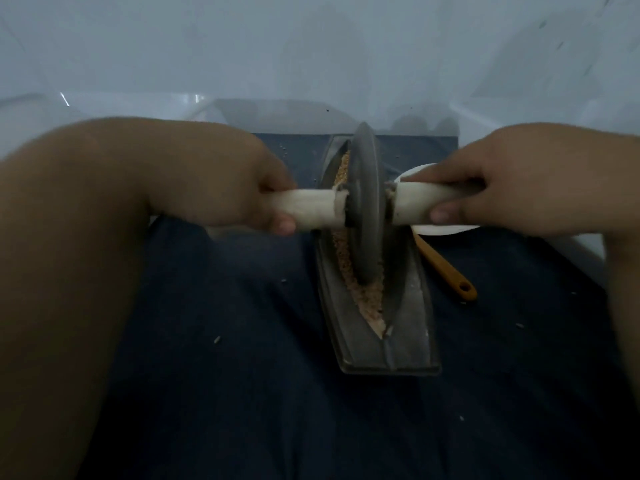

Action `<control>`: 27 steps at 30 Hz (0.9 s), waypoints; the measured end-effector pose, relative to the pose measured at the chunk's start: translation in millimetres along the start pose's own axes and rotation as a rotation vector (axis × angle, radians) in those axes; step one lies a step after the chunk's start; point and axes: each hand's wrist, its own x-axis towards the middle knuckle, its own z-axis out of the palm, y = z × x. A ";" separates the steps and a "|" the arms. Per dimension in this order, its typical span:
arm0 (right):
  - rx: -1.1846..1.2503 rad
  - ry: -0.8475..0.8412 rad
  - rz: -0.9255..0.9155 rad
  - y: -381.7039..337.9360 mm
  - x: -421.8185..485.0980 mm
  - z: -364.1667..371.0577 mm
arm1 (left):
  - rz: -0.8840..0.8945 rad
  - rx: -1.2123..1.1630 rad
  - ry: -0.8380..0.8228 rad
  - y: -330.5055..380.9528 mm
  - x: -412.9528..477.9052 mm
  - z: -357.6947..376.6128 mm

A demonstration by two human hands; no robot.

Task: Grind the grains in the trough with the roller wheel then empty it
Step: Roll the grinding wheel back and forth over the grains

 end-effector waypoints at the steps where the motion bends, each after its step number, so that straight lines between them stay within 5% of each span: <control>1: -0.027 0.048 0.020 3.8 6.0 7.8 | -0.009 0.009 0.109 -3.0 8.4 5.0; 5: -0.001 0.507 0.139 18.3 35.9 36.3 | -0.125 0.086 0.672 -9.4 41.7 34.1; 9: -0.109 0.598 0.198 25.2 54.5 52.3 | -0.251 0.040 0.810 -11.0 54.6 51.2; 15: -0.119 0.378 0.189 26.1 50.4 47.9 | -0.160 0.065 0.575 -10.5 49.4 36.9; 22: -0.125 -0.009 0.024 2.4 -10.7 -11.2 | -0.064 0.189 0.022 -4.0 -3.2 -1.5; 27: 0.021 0.047 -0.016 -0.3 -18.2 -16.5 | -0.073 0.161 -0.195 -2.9 -10.4 -7.9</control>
